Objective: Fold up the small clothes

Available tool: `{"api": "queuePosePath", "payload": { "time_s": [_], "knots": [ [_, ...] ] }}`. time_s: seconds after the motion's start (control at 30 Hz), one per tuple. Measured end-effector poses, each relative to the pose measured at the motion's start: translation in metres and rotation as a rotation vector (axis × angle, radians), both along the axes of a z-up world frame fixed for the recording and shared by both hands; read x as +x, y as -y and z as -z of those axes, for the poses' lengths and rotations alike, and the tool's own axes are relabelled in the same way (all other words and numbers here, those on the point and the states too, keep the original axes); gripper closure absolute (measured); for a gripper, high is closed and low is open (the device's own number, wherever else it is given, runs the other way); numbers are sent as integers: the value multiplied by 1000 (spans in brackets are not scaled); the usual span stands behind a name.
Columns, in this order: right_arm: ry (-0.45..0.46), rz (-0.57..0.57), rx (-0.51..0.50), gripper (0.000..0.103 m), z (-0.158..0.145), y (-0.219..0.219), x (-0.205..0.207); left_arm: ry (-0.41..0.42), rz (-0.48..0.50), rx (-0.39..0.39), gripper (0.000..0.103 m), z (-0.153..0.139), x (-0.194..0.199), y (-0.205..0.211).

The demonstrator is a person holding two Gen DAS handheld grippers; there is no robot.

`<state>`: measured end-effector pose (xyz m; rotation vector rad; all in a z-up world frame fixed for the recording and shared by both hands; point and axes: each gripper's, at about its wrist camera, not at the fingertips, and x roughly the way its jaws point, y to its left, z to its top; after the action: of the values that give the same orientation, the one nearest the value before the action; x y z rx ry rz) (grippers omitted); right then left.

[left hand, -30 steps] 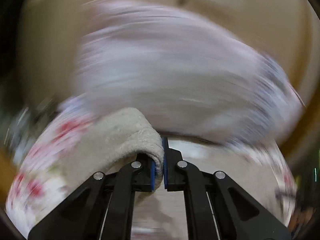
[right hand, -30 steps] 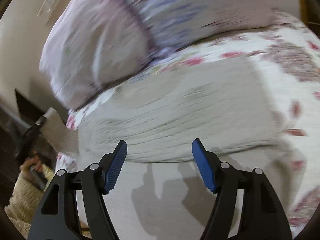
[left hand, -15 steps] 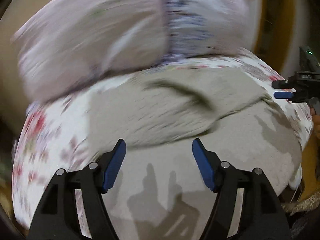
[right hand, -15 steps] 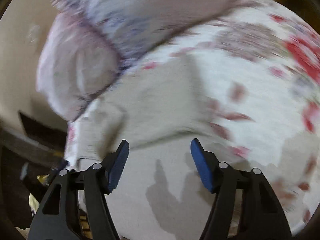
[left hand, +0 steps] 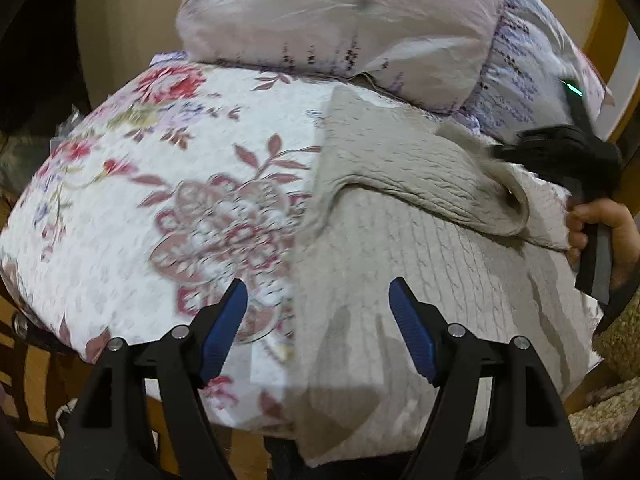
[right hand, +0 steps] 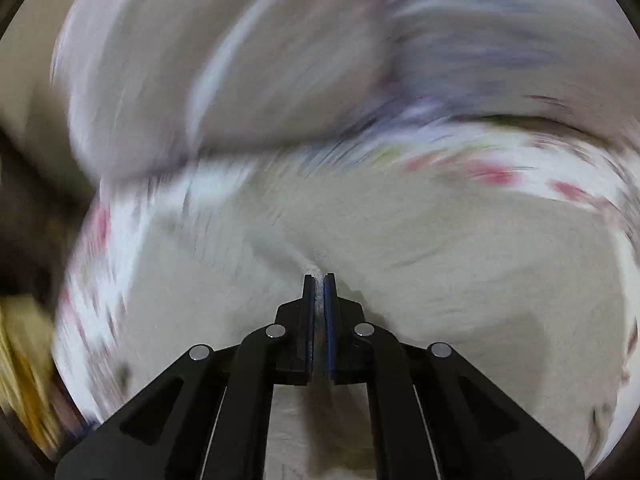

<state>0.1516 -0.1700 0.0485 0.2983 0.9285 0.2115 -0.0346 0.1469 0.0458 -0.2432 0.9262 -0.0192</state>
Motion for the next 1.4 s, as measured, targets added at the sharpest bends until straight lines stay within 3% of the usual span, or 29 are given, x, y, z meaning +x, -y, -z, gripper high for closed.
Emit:
{"api": "queuePosePath", "payload": {
  "time_s": [0.07,0.2,0.27,0.3,0.33,0.47,0.5,0.7,0.83,1.03,1.07,1.1,1.13,1.17,1.3,1.4],
  "knots": [
    [76,168,115,99,-12,61,-29,-4,-8,-39,30,3,-4,-8],
    [43,386,133,93,4,149,-87,-15,-8,-130,32,9,-16,-19],
    [-2,432,139,64,16,186,-123,-25,2,-170,32,14,-26,-20],
    [-22,448,141,42,21,202,-142,-32,10,-186,32,16,-30,-20],
    [-36,454,146,40,26,212,-156,-39,18,-199,32,18,-36,-20],
    [-170,371,296,41,56,241,-207,-37,39,-232,32,24,-56,-18],
    [-212,329,339,49,65,241,-217,-37,43,-242,32,24,-60,-17],
    [-329,49,507,61,81,209,-249,-80,28,-302,40,38,-85,-9],
    [-399,-15,611,67,94,210,-258,-108,-2,-347,40,57,-92,-8],
    [-509,-127,594,69,112,194,-263,-107,39,-357,41,67,-73,4],
    [-515,-135,611,77,116,191,-262,-109,39,-393,45,70,-73,2],
    [-519,-157,627,95,117,188,-262,-120,50,-450,62,72,-74,-1],
    [-512,-191,652,95,112,183,-262,-139,53,-467,89,73,-73,-1],
    [-493,-221,681,95,107,186,-265,-171,60,-467,97,74,-74,-1],
    [-327,-279,803,96,56,189,-245,-152,133,-582,97,48,-72,-1],
    [-138,-244,872,96,12,202,-209,-34,204,-656,97,7,-40,0]
  ]
}}
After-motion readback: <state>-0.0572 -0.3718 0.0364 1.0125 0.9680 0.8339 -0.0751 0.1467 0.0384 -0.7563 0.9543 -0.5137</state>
